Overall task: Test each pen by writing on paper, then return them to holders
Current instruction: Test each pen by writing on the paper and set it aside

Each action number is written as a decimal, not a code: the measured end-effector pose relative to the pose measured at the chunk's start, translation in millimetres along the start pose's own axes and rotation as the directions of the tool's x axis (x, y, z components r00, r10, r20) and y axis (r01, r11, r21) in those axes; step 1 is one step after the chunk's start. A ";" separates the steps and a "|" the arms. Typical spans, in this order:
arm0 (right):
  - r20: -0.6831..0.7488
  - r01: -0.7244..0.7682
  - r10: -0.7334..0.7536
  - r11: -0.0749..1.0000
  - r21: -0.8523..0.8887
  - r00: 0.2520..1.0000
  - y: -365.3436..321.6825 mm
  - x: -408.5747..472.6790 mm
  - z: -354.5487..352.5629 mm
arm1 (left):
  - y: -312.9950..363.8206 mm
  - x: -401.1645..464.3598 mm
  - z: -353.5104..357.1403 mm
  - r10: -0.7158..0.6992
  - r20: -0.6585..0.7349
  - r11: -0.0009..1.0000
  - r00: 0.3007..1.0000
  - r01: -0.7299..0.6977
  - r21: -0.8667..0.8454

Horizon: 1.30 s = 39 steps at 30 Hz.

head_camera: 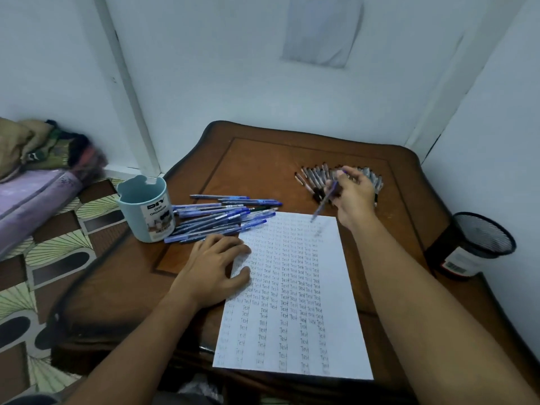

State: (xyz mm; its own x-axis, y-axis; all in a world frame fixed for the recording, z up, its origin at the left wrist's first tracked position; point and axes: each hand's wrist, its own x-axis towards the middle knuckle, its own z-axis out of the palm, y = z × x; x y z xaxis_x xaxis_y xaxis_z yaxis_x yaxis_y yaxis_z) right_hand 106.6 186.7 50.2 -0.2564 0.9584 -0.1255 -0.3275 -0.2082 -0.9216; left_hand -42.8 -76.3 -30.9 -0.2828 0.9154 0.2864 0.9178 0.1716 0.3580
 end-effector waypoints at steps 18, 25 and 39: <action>0.001 -0.156 0.156 0.987 0.031 0.988 2.6 -34.4 -45.6 | 0.4 0.3 3.2 0.030 -0.067 1.000 0.997 -0.029 0.010; 0.106 -0.020 0.054 0.954 -0.298 0.993 10.5 -48.1 -53.8 | 0.5 0.5 3.6 0.036 -0.089 0.999 0.995 -0.035 0.009; 0.290 0.157 -0.023 0.878 -0.451 0.957 36.6 -62.6 -78.0 | 0.3 -0.1 3.2 0.031 -0.077 0.999 0.997 -0.030 0.018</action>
State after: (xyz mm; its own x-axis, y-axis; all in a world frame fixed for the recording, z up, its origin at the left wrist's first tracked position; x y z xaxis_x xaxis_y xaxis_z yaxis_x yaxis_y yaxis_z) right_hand 181.6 134.3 -4.4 -0.5012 0.8653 0.0072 0.0823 0.0560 -0.9950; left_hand -41.7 -75.2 -33.6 -0.2747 0.8895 0.3651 0.9307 0.1506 0.3334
